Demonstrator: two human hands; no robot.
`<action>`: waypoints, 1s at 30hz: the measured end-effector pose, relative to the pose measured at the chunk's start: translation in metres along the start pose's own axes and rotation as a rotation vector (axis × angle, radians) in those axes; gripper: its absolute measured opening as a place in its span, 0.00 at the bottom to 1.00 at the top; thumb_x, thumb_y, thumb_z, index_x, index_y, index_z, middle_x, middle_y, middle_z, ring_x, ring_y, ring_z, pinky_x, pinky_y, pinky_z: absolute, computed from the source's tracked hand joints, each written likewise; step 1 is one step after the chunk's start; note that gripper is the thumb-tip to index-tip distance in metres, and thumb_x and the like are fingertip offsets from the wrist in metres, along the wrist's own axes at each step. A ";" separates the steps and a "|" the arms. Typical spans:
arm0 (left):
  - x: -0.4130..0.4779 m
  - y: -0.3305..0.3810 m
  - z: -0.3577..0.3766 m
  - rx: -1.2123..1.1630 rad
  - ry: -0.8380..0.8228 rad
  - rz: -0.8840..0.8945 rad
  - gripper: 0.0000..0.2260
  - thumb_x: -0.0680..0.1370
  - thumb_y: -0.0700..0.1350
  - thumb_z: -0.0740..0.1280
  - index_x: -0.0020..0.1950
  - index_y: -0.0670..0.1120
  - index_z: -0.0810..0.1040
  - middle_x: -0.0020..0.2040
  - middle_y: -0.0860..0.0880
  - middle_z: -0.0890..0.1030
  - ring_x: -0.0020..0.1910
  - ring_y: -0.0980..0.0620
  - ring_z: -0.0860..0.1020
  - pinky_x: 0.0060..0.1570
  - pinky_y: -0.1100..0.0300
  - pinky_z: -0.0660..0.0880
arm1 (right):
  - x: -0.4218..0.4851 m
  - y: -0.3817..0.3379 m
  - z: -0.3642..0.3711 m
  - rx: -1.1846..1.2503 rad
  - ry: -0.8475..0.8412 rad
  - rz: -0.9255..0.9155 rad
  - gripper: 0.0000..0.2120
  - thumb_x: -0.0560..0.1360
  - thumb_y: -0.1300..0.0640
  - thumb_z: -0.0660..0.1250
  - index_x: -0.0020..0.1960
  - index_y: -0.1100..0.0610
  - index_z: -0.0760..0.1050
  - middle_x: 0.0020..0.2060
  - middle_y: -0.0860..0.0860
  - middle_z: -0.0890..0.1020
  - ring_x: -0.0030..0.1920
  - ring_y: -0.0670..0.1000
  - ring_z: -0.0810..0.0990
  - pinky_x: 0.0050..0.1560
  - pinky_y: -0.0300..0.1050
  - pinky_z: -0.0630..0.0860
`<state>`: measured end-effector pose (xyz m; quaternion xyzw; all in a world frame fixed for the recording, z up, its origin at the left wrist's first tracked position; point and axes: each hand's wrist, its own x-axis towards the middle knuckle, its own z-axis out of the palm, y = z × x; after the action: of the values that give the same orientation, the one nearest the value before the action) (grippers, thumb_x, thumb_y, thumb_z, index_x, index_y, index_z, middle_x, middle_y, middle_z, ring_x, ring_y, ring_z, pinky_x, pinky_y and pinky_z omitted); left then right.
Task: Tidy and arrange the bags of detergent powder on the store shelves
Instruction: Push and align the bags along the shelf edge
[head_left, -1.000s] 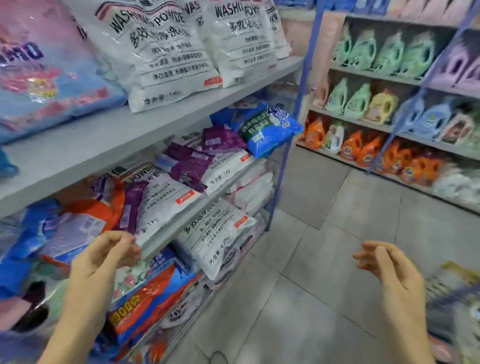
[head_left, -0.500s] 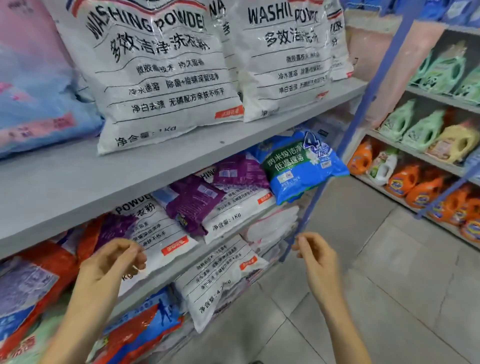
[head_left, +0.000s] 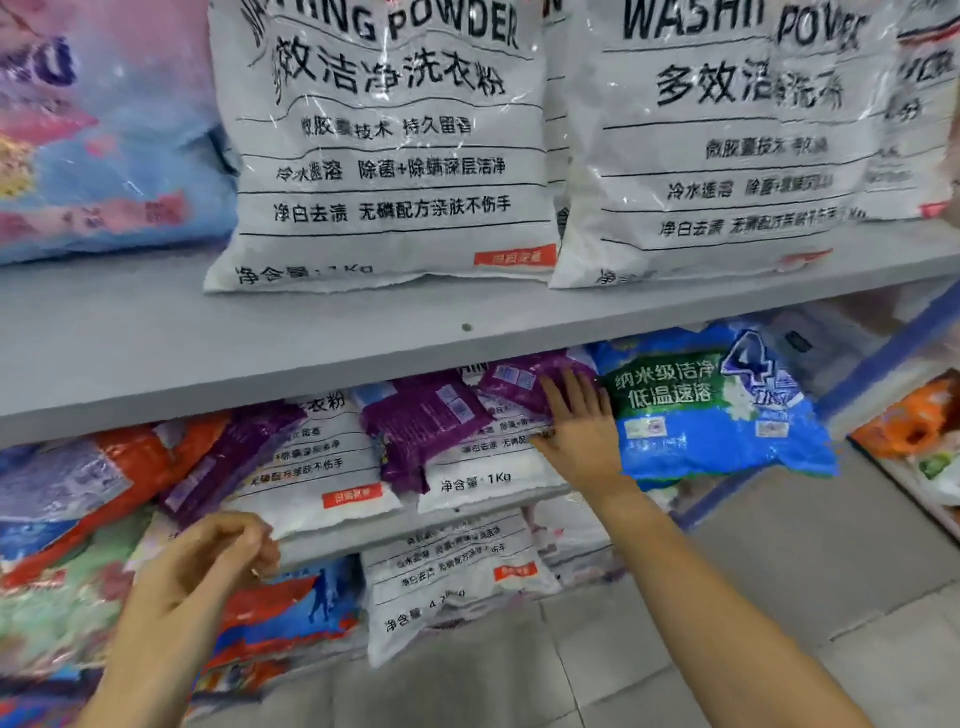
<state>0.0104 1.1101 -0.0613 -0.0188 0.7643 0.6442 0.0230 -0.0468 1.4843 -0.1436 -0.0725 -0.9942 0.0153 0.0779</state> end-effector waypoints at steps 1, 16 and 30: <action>-0.004 -0.001 0.001 -0.011 0.010 0.004 0.13 0.77 0.38 0.63 0.38 0.52 0.81 0.33 0.49 0.82 0.33 0.54 0.79 0.35 0.64 0.78 | 0.000 0.004 0.001 -0.022 0.002 -0.027 0.42 0.59 0.40 0.76 0.67 0.57 0.68 0.62 0.62 0.75 0.62 0.64 0.75 0.58 0.65 0.71; -0.026 0.008 0.006 -0.017 0.046 0.027 0.08 0.75 0.40 0.64 0.40 0.49 0.80 0.36 0.44 0.81 0.36 0.50 0.79 0.38 0.62 0.78 | 0.010 0.031 -0.069 0.327 0.186 -0.083 0.15 0.78 0.57 0.63 0.62 0.62 0.75 0.42 0.63 0.83 0.40 0.63 0.80 0.37 0.48 0.71; -0.032 0.040 0.087 -0.007 -0.568 -0.014 0.51 0.48 0.67 0.79 0.67 0.53 0.67 0.56 0.56 0.82 0.54 0.58 0.80 0.52 0.63 0.76 | -0.063 -0.008 -0.219 1.230 -0.281 -0.281 0.10 0.72 0.50 0.69 0.49 0.54 0.81 0.42 0.48 0.84 0.43 0.47 0.80 0.46 0.41 0.76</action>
<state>0.0405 1.2030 -0.0348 0.1571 0.7247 0.6262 0.2408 0.0482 1.4713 0.0634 0.1188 -0.8047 0.5812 -0.0243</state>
